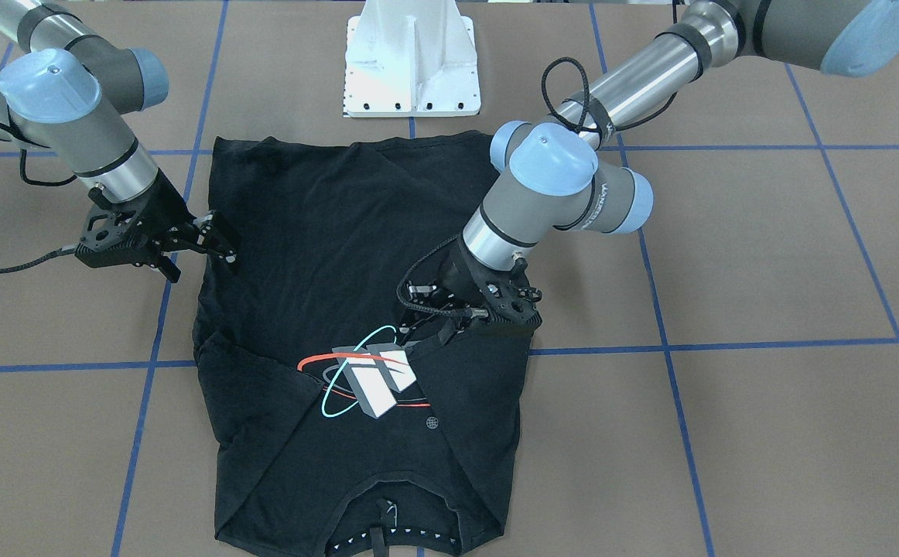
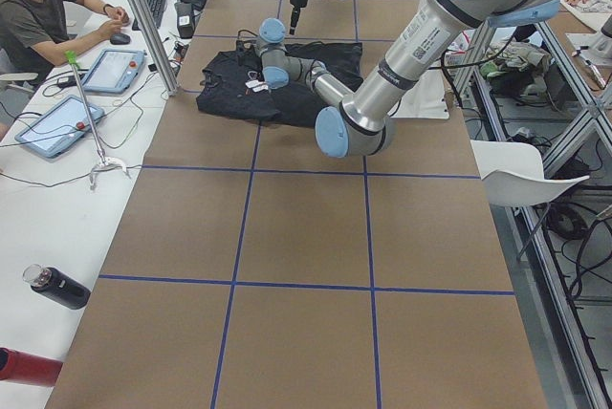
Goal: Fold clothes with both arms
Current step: 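Fold the sleeve with the left gripper inward over the shirt's chest, then move the right gripper to the hem corner while the left gripper withdraws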
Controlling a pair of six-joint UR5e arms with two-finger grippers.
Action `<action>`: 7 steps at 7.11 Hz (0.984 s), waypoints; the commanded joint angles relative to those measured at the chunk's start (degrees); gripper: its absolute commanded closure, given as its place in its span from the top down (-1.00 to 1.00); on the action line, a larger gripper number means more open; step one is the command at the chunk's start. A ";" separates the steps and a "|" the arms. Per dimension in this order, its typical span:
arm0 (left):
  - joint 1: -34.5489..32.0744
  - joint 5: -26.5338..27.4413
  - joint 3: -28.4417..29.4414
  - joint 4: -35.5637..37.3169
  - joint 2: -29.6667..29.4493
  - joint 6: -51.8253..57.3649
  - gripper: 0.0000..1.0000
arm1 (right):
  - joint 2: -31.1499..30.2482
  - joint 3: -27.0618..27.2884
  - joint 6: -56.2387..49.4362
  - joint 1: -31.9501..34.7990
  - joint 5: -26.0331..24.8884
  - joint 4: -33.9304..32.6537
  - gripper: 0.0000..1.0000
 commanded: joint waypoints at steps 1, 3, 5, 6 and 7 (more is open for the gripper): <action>0.14 -0.21 -13.41 1.18 7.72 -0.17 0.98 | -4.89 4.68 12.01 -1.94 -0.59 -0.05 1.00; 0.14 -0.64 -18.28 5.14 9.33 -0.17 0.98 | -12.69 11.60 25.80 -12.77 -13.93 -0.05 1.00; 0.14 -0.39 -19.87 5.15 10.39 -0.09 0.98 | -18.52 14.71 38.37 -24.32 -23.77 -0.05 1.00; 0.23 -0.30 -19.88 5.15 10.30 0.00 0.98 | -21.24 14.98 42.70 -30.28 -28.67 0.04 0.99; 0.23 -0.04 -19.88 5.15 10.30 0.18 0.98 | -22.66 16.03 45.18 -33.64 -30.45 0.04 0.98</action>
